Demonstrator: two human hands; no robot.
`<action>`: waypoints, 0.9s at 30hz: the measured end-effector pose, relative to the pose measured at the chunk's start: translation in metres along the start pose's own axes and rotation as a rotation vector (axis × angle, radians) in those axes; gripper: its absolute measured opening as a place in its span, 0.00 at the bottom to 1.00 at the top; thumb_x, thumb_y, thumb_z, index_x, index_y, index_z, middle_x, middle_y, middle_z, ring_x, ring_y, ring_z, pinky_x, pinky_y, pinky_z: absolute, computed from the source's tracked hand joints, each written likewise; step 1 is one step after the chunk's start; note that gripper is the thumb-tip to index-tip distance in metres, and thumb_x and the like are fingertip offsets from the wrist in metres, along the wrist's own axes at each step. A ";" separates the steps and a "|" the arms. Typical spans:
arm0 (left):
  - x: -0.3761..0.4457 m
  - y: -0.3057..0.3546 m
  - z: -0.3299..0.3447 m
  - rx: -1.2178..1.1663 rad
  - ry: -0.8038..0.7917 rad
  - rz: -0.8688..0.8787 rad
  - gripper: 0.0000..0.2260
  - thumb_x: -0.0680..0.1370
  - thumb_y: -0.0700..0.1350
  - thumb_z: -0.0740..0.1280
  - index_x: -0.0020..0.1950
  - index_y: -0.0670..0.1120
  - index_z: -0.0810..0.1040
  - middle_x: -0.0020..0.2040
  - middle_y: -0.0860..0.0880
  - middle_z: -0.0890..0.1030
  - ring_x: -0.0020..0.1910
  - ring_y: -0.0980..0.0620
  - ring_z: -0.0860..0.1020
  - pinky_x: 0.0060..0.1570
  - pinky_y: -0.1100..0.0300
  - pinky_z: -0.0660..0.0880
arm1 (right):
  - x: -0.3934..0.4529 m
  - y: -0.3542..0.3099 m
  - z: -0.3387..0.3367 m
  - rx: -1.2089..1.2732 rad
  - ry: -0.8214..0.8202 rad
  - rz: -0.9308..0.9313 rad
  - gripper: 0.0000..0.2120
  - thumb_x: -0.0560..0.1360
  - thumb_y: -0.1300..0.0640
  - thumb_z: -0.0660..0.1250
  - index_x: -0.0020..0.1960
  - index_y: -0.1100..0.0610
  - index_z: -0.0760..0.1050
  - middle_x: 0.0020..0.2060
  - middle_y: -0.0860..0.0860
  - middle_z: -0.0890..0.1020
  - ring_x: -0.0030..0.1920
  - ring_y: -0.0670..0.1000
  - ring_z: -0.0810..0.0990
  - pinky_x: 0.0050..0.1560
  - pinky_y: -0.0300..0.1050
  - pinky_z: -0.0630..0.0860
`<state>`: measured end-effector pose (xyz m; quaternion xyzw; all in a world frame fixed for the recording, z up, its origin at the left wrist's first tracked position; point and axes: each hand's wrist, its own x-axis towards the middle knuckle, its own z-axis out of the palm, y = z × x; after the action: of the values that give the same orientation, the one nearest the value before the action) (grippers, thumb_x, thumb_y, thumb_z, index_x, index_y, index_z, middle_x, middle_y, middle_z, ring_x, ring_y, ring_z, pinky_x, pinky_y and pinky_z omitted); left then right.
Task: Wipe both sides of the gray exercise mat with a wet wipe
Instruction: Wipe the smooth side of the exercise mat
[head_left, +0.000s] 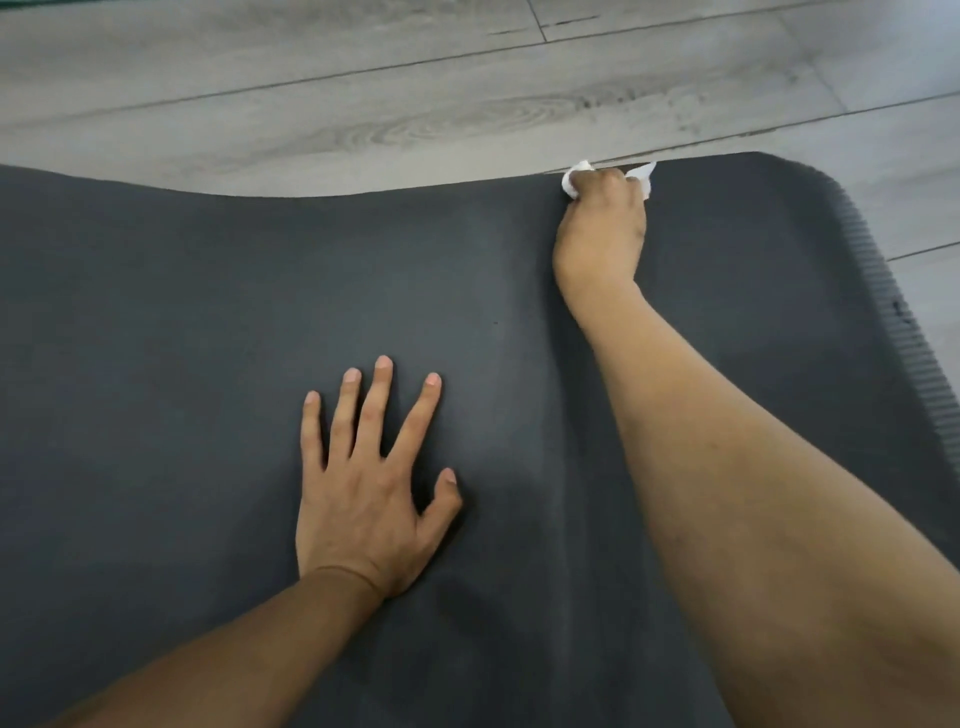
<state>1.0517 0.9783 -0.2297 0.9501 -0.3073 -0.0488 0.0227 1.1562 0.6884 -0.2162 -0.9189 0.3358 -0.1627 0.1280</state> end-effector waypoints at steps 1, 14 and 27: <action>0.000 0.000 0.000 0.004 -0.008 0.001 0.35 0.77 0.62 0.54 0.83 0.54 0.55 0.83 0.42 0.56 0.82 0.39 0.55 0.77 0.34 0.53 | -0.002 -0.014 0.004 0.017 -0.028 -0.059 0.15 0.74 0.68 0.55 0.46 0.52 0.76 0.43 0.51 0.75 0.47 0.52 0.69 0.45 0.40 0.61; 0.000 -0.001 -0.001 -0.024 0.001 0.008 0.35 0.77 0.61 0.55 0.83 0.54 0.57 0.82 0.42 0.57 0.81 0.38 0.56 0.77 0.33 0.54 | -0.004 0.066 -0.025 -0.085 0.020 -0.125 0.14 0.73 0.68 0.58 0.50 0.56 0.79 0.44 0.58 0.76 0.49 0.60 0.72 0.57 0.48 0.70; 0.001 -0.002 0.000 -0.020 -0.006 0.001 0.35 0.76 0.62 0.55 0.83 0.55 0.57 0.83 0.42 0.57 0.82 0.39 0.55 0.77 0.34 0.53 | -0.057 -0.029 -0.003 -0.035 0.034 -0.568 0.14 0.70 0.65 0.57 0.43 0.59 0.82 0.36 0.56 0.77 0.39 0.60 0.76 0.54 0.53 0.76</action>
<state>1.0536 0.9788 -0.2298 0.9495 -0.3072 -0.0547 0.0316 1.1312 0.7472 -0.2157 -0.9753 0.0700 -0.2018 0.0559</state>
